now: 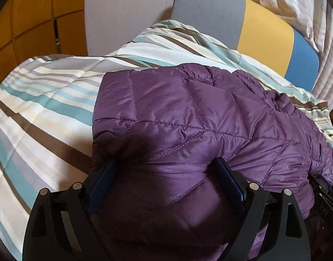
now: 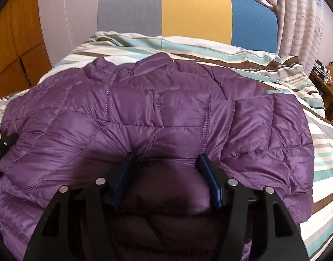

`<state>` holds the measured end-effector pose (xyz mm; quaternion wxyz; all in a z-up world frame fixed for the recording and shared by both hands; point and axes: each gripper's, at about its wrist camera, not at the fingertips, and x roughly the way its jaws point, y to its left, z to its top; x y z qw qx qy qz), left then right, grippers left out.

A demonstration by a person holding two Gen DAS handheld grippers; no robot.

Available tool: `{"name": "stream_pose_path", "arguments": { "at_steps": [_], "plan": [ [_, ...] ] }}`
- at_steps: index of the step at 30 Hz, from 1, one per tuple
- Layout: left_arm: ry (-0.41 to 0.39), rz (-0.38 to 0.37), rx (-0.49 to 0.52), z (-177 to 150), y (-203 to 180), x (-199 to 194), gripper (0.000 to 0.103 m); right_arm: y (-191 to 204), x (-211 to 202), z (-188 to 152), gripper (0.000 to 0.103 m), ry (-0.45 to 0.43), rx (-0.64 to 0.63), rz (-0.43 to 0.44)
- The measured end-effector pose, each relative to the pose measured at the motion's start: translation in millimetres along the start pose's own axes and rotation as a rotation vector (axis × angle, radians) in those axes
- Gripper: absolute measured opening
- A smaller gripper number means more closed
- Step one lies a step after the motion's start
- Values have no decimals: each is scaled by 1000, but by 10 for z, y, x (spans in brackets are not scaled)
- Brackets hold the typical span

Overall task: Fold large clothes
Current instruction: 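Grasp the jacket side with the right gripper and fold it over the other half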

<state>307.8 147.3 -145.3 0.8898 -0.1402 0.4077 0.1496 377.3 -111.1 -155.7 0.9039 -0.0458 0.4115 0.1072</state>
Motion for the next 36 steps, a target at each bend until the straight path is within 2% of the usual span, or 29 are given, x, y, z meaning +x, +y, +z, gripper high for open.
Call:
{"name": "stream_pose_path", "arguments": {
  "at_steps": [3,7,8,11,17,22,29,32,36],
  "plan": [
    [-27,45,23,2,-21,-208,90,-12,-33,-31,62,-9,2,-1],
    [-139,-7,-5,65,-101,-580,90,4,-45,-39,63,-19,-6,-17],
    [-144,-16,1,112,-145,-606,90,1,-45,-39,64,-20,-6,-18],
    [-117,-16,36,244,-320,-492,90,-15,-49,-43,65,-21,1,-14],
    [-27,73,116,330,-436,44,84,-6,-62,-63,66,-23,0,-18],
    [16,27,79,288,-297,331,85,3,-59,-68,67,-25,-3,-17],
    [11,17,81,282,-304,333,88,3,-57,-74,67,-27,-5,-19],
    [11,-11,82,284,-270,192,97,-5,-55,-78,67,-27,-5,-22],
    [-23,3,48,206,-125,-65,97,-16,-56,-77,68,-29,-3,-20]
  ]
}}
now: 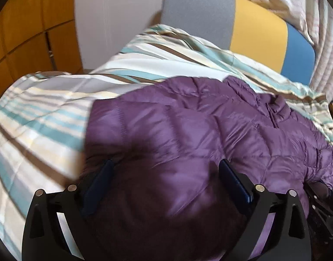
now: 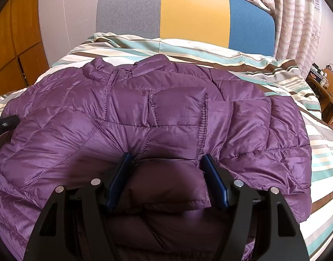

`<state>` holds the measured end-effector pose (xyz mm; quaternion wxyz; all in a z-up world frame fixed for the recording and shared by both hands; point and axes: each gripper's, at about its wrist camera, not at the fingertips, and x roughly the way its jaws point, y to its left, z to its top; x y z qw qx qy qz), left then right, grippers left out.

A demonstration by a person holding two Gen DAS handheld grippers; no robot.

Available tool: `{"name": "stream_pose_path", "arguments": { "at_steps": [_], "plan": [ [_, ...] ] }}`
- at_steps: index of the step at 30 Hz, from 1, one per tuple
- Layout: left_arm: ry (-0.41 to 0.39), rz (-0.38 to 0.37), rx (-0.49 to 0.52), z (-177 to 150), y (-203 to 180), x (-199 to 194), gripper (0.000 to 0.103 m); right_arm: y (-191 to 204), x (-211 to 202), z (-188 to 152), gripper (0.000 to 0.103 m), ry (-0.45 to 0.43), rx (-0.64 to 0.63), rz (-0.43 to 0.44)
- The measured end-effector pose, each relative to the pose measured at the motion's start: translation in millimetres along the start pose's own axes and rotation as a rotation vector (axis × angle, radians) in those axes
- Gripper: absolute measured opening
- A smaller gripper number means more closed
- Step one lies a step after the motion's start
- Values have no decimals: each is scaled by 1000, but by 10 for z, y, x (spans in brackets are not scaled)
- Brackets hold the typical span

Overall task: Fold large clothes
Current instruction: 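Grasp the jacket side with the right gripper and fold it over the other half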

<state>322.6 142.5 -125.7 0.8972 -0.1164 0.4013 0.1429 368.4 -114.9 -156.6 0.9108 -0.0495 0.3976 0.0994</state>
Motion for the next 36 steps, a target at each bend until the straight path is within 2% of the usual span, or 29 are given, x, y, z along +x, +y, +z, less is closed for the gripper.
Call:
{"name": "stream_pose_path", "arguments": {
  "at_steps": [3,6,10,15,18,21,26,28,31,34,36],
  "plan": [
    [4,46,-54,-68,200,-11,97,-3,-5,1,68,-2,0,-2],
    [66,36,-85,-104,303,196,100,-4,-12,1,69,-3,-1,-5],
    [73,64,-48,-74,246,318,100,2,-13,-2,69,-3,-2,-9],
    [67,49,-61,-68,277,299,100,3,-10,-2,70,-3,-2,-9],
    [77,29,-76,-55,326,169,100,0,-8,-5,70,-3,-1,-8],
    [66,-15,-138,-129,445,-56,100,1,-2,-4,71,-2,1,-10],
    [66,-80,-206,-432,583,-407,100,-21,-14,4,76,-3,10,-12],
    [83,-97,-186,-601,556,-509,100,-19,-37,8,80,-8,10,-24],
    [114,-120,-117,-834,460,-616,100,-4,-124,13,80,-20,1,-37],
    [107,-103,-39,-1032,370,-757,100,-1,-231,2,80,-14,-2,-30],
    [106,-98,-24,-1109,365,-824,100,-31,-359,-33,80,-11,9,-12]
  ]
}}
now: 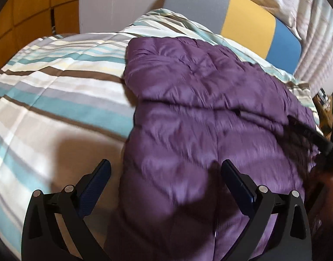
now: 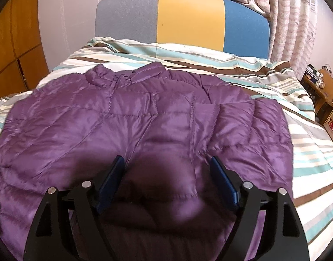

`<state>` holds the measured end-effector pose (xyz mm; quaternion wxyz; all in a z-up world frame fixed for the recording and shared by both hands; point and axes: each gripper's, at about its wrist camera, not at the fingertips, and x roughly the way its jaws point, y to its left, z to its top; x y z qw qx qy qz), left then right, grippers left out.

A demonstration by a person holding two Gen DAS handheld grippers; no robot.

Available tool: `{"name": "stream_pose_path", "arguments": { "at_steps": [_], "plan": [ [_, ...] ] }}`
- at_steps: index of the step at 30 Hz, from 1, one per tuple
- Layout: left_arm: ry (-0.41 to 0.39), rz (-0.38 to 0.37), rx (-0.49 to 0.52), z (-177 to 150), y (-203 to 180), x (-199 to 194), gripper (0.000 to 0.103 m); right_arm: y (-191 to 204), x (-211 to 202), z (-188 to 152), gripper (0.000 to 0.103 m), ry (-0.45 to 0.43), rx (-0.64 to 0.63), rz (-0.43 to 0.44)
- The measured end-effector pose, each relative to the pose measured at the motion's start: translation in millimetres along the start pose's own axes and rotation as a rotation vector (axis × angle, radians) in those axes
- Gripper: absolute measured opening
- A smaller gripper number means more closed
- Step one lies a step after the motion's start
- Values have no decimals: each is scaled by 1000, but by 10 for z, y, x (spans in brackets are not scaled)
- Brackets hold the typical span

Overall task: Fold large clothes
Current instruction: 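Grasp the jacket side with the right gripper and fold it over the other half, then open the right gripper and lift it away from the folded jacket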

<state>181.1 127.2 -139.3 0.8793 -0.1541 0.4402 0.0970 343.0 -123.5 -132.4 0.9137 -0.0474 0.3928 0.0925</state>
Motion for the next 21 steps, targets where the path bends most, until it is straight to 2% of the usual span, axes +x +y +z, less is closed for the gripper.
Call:
{"name": "stream_pose_path", "arguments": {
  "at_steps": [3,9,15,21],
  "plan": [
    [9,-5,-2,-122,21,-86,100,-43,-191,-92,80,32,8,44],
    [-2,-20,-26,-359,121,-246,100,-149,-642,-428,81,48,2,76],
    [-9,-19,3,-555,191,-396,100,-406,-1070,-779,81,60,62,103],
    [-24,-17,14,-756,291,-532,100,-768,-1460,-1187,81,72,134,93]
  ]
}}
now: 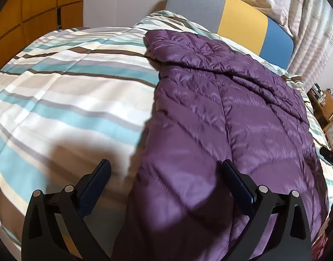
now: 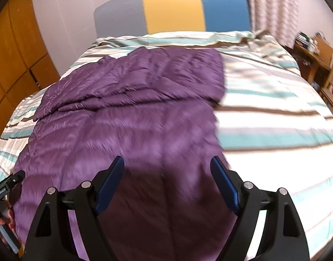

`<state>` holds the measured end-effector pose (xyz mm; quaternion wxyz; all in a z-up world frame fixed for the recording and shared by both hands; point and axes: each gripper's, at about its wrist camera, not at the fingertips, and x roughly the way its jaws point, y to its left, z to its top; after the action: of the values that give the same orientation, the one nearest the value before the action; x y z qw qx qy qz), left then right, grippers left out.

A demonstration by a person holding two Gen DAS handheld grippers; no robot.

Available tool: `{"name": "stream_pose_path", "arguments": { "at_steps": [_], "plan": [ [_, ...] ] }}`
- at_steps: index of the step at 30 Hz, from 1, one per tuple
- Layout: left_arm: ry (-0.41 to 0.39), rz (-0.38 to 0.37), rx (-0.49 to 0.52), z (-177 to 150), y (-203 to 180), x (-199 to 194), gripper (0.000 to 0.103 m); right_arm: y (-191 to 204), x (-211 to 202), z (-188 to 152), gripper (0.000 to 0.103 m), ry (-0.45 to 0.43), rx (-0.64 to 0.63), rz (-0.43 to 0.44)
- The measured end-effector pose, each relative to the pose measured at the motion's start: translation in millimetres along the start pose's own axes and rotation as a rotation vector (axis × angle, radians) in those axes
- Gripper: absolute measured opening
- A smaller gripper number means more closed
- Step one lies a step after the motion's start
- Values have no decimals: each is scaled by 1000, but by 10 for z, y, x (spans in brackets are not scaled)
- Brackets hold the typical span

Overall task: Fold large clothes
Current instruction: 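Open the right gripper and lift it away from the folded jacket, then grasp the jacket hem with the left gripper while the right gripper grasps beside it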

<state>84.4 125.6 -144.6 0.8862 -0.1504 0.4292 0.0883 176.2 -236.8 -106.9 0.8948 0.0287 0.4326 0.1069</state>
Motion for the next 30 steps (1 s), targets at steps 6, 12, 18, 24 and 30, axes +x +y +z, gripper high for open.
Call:
{"name": "stream_pose_path", "arguments": {
  "at_steps": [6,12,18,24,30],
  "plan": [
    [-16,11,50,-189,35,-120,100,-380,-321,-398,81,26,76,-20],
    [-34,2,67,-351,59,-250,100,-615,-562,-755,81,66,90,-4],
    [-90,-19,93,-510,50,-332,100,-655,-614,-1063,80,99,83,21],
    [-45,-37,54,-461,32,-387,100,-596,-583,-1112,80,79,85,19],
    [-6,-72,78,-481,-49,-336,100,-521,-559,-1126,51,35,34,26]
  ]
}}
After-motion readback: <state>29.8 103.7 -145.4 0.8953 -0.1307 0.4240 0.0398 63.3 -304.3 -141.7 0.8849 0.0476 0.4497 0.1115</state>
